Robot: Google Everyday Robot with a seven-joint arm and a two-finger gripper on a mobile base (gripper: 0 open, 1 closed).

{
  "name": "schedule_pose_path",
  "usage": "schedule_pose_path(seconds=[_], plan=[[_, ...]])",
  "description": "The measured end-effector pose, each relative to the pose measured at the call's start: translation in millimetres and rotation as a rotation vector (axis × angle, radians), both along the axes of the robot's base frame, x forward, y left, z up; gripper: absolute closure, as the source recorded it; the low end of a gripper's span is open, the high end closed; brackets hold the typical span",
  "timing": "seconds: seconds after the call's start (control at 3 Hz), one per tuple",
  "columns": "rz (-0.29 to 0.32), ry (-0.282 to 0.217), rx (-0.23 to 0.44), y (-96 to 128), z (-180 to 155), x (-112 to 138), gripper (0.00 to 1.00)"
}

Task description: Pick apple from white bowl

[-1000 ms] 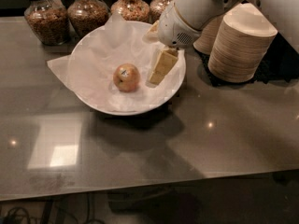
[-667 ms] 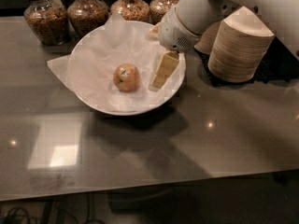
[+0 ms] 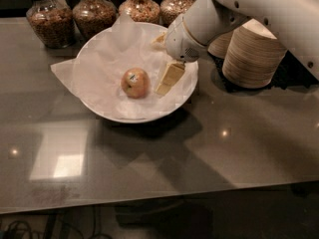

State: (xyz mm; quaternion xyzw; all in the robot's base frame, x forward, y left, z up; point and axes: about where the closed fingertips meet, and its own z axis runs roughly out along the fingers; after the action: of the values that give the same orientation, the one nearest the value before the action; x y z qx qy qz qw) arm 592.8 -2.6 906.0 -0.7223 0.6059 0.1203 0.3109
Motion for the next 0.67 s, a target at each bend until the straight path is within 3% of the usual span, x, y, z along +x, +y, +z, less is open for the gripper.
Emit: schedule_pose_path(seconds=[0.67], plan=[[0.047, -0.03, -0.004, 15.4, 1.0, 4.4, 0.21]])
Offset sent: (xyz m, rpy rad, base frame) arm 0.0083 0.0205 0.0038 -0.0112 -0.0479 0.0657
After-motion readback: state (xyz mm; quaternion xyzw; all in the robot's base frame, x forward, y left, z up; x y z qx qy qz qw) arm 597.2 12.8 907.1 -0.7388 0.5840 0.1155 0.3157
